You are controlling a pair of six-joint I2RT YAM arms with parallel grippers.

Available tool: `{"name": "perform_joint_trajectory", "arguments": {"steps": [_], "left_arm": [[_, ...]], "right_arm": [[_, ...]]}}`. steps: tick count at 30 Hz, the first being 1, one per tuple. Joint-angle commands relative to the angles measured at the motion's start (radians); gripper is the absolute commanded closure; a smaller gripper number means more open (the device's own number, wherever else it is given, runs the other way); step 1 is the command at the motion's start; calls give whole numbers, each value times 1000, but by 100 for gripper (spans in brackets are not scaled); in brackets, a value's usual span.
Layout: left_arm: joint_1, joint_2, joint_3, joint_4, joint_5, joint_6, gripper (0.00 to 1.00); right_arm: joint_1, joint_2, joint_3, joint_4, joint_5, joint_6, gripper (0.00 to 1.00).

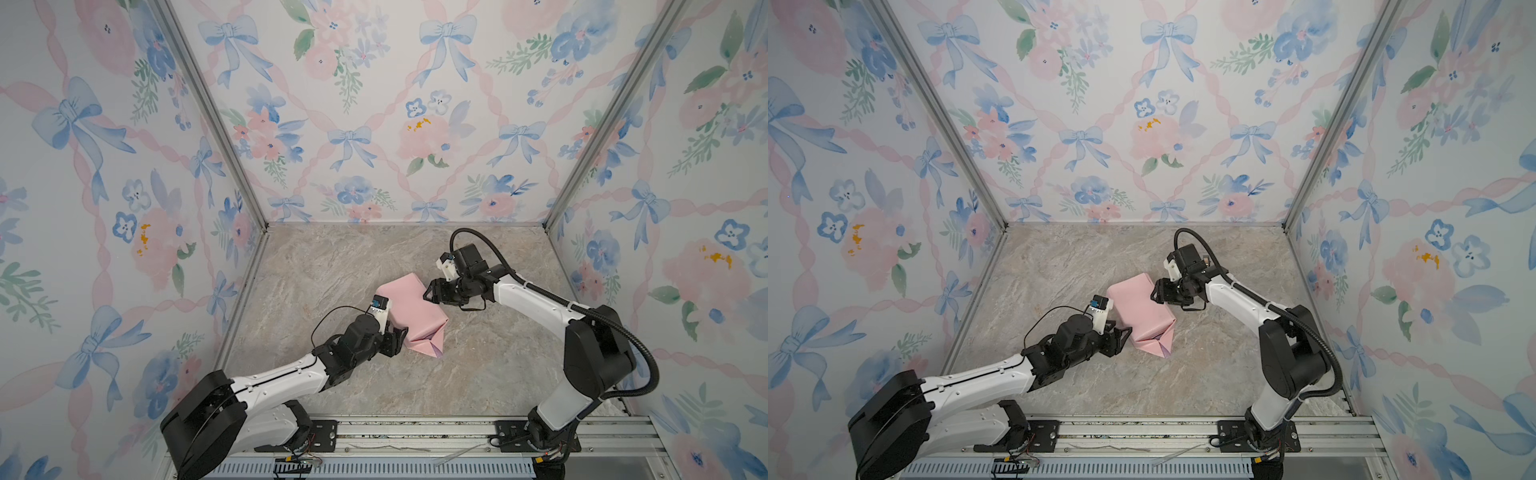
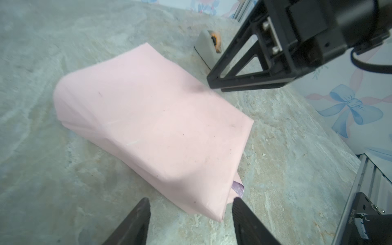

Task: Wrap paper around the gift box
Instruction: 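Release the box and move both grippers toward the robot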

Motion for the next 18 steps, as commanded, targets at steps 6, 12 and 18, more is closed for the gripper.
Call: {"name": "perform_joint_trajectory", "arguments": {"steps": [6,12,18], "left_arm": [[-36,-88,-24,17,135,545,40],[-118,-74,-32,12,258,911,52],[-210,60,17,-33,234,1114,55]], "right_arm": [[-44,-343,-277,86,27,136,40],[-35,-440,-478,123,-43,247,42],[-36,-465,-605,165,-90,307,45]]}}
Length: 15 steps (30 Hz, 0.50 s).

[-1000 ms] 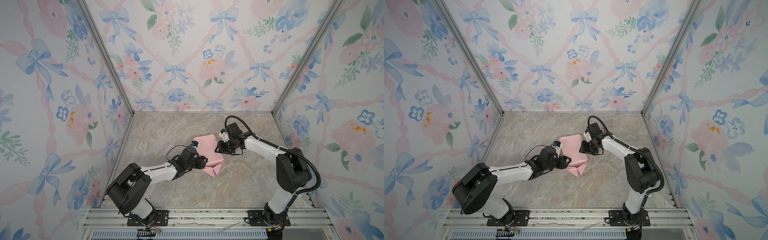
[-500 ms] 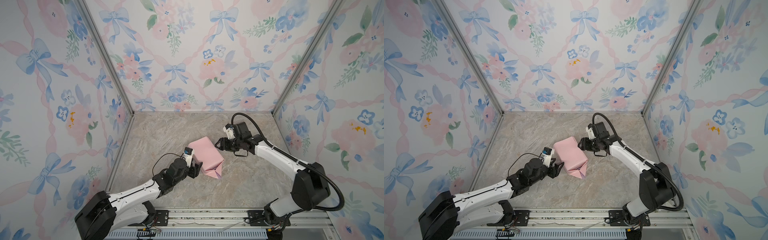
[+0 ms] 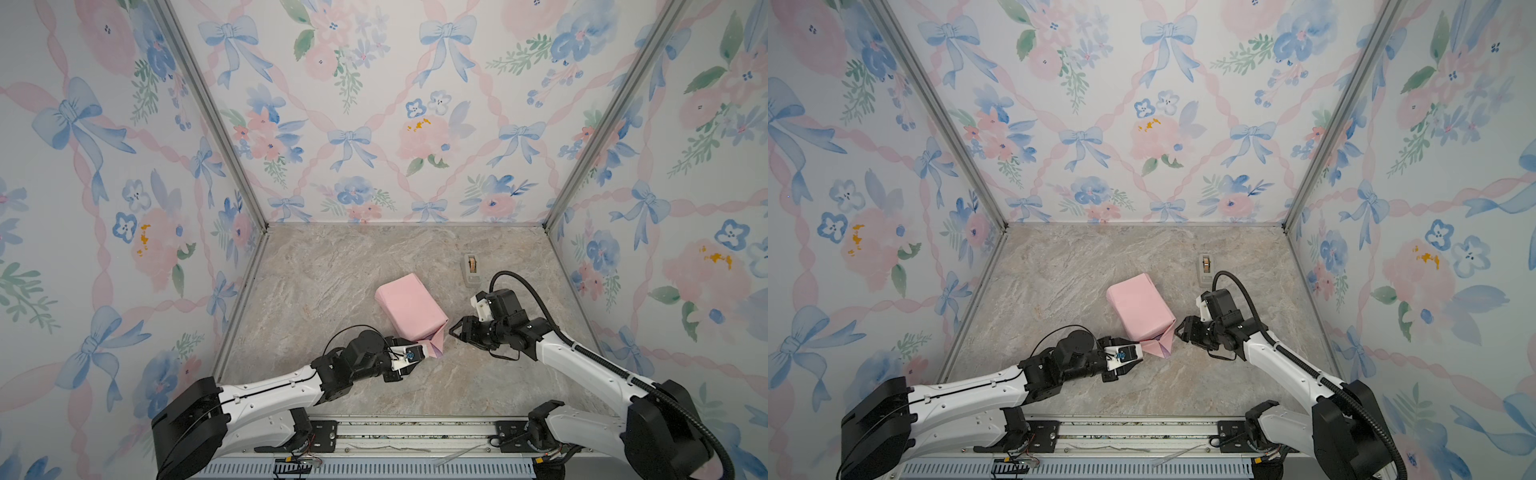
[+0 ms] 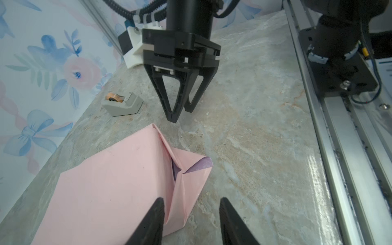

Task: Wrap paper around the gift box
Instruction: 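Release the box and move both grippers toward the robot, then position both grippers beside the box end nearest the robot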

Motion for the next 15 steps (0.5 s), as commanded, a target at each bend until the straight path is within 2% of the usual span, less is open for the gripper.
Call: {"name": "perform_joint_trajectory", "arguments": {"steps": [1,9,15], "left_arm": [[-40,91,53,-65,-4,191,55],[-96,326,175,-115,-132,237,63],[-104,450,257,-128,-159,220,68]], "right_arm": [[2,-23,-30,41,-44,54,45],[-13,-27,-71,18,-59,50,52],[-32,-45,-97,9,-62,35,53]]}}
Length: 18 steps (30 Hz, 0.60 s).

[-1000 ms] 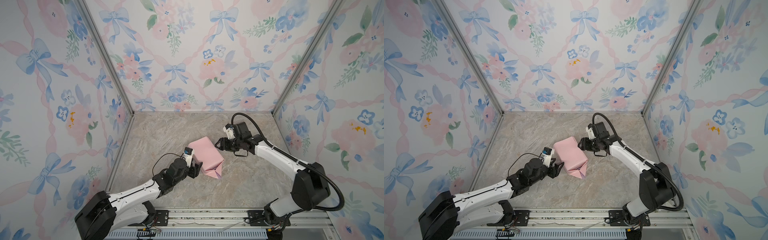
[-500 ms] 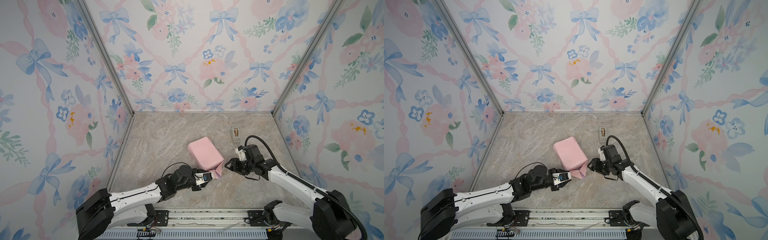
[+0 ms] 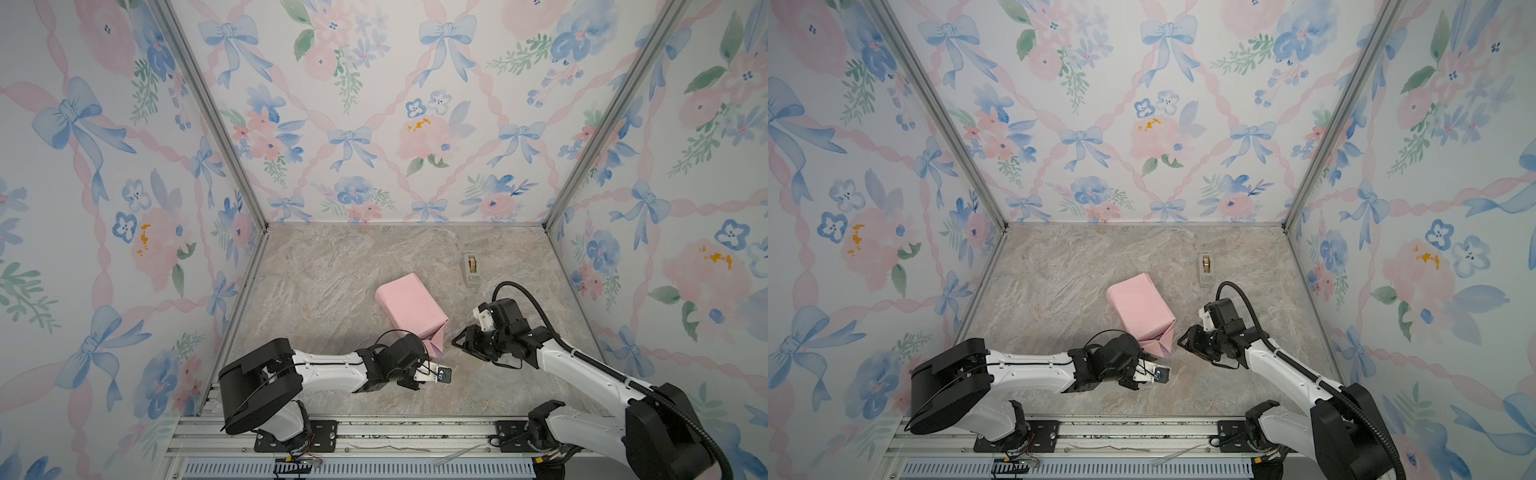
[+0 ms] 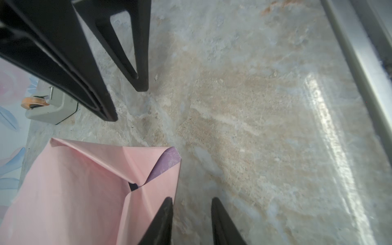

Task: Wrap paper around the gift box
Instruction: 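Position both grippers beside the box end nearest the robot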

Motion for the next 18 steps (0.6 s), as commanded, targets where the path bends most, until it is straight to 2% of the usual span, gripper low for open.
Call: {"name": "perform_joint_trajectory", "arguments": {"steps": [1,7,18], "left_arm": [[-9,56,51,-28,-39,7,68],[-8,159,151,-90,-83,-12,71],[-7,237,211,-121,-110,-21,71]], "right_arm": [[-14,-21,-23,-18,-10,-15,53],[-22,-36,-45,-23,-11,-21,53],[-28,-52,-57,-37,-14,-32,53]]}}
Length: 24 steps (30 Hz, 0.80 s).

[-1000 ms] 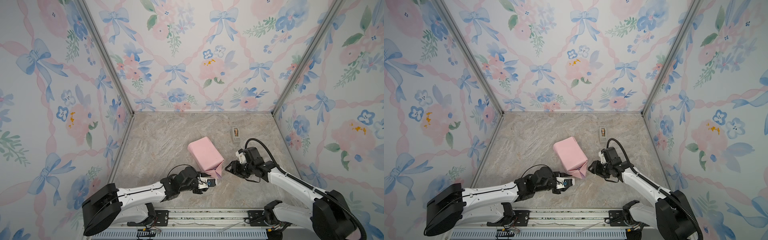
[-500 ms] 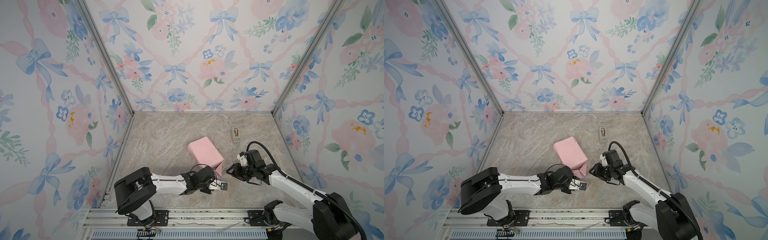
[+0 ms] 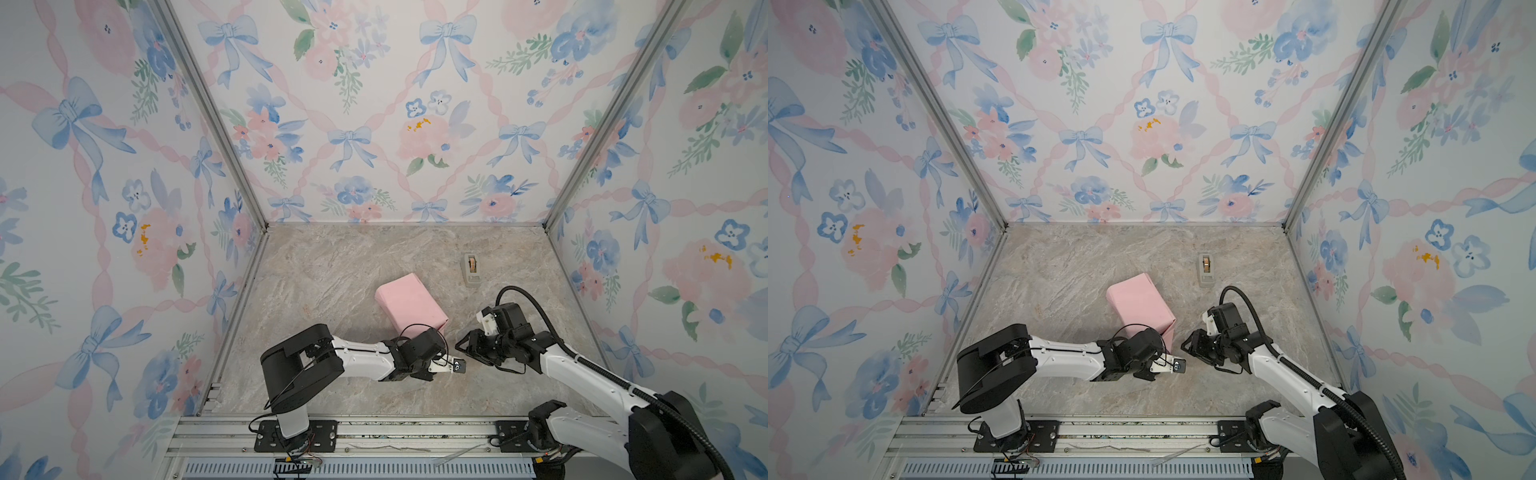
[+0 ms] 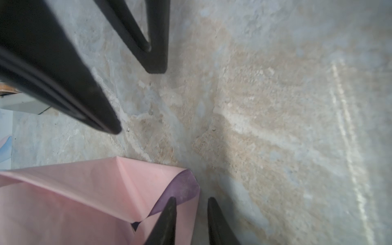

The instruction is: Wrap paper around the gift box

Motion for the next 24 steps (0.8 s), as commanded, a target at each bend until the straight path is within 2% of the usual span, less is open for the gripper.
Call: {"name": "perform_joint_trajectory", "arguments": {"steps": [1,9,14,18,21,24], "left_arm": [[-2,17,18,-40,-10,-9,71],[18,41,32,-58,-5,-14,72],[27,60,45,-74,-3,-13,76],[33,62,52,-77,5,-11,82],[34,57,52,-79,15,-9,91],[39,45,48,-80,40,-18,100]], "right_arm": [[-10,-10,-16,-24,-13,-21,53],[-16,-4,-22,-21,-11,-25,53],[-16,-6,-25,-24,-12,-28,53],[-18,-8,-26,-24,-15,-27,53],[-17,-10,-35,-9,-19,-21,51],[-19,-8,-49,33,-39,-5,45]]}}
